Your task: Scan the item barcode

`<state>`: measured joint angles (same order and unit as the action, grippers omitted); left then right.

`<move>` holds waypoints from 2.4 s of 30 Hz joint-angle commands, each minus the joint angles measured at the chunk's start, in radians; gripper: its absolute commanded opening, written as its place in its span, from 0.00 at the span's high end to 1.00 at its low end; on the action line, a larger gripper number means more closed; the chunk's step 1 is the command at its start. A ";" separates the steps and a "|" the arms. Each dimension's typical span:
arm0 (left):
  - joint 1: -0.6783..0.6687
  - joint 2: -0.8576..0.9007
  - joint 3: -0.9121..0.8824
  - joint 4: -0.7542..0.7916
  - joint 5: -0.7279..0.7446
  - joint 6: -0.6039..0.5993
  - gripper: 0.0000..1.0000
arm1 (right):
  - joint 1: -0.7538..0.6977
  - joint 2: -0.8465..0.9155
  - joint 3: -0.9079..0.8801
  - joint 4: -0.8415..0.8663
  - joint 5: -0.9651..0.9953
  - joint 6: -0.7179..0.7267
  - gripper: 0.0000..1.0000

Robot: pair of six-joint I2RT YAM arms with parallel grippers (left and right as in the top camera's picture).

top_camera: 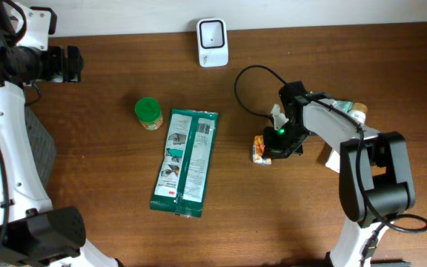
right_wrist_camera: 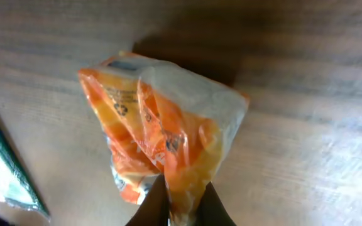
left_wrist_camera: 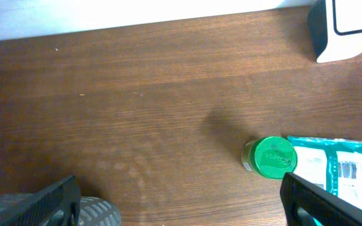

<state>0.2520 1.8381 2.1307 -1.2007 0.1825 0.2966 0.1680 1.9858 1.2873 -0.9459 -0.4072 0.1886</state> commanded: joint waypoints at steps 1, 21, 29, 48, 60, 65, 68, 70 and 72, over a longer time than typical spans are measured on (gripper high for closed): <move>0.002 -0.010 0.006 0.002 0.003 0.015 0.01 | -0.006 -0.067 0.074 -0.053 -0.114 -0.063 0.96; 0.002 -0.010 0.006 0.002 0.003 0.015 0.01 | -0.019 -0.100 0.237 -0.170 -0.131 -0.130 0.96; 0.002 -0.010 0.006 0.001 0.003 0.015 0.01 | -0.019 -0.100 0.237 -0.174 -0.131 -0.133 0.96; 0.002 -0.010 0.006 0.001 0.003 0.015 0.01 | -0.020 -0.100 0.238 -0.193 -0.570 -0.435 0.96; 0.002 -0.010 0.006 0.002 0.003 0.015 0.01 | -0.018 -0.107 0.465 -0.365 -0.940 -0.447 0.96; 0.002 -0.010 0.006 0.001 0.003 0.016 0.01 | -0.018 -0.168 0.536 -0.403 -0.951 -0.446 0.96; 0.002 -0.010 0.006 0.002 0.003 0.015 0.01 | -0.018 -0.208 0.538 -0.401 -0.946 -0.443 0.96; 0.002 -0.010 0.006 0.001 0.003 0.015 0.01 | -0.018 -0.213 0.538 -0.401 -0.925 -0.443 0.96; 0.002 -0.010 0.006 0.001 0.003 0.015 0.01 | -0.018 -0.213 0.538 -0.400 -0.850 -0.443 0.96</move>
<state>0.2520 1.8385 2.1307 -1.2011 0.1825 0.2966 0.1547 1.7878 1.8069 -1.3468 -1.3136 -0.2398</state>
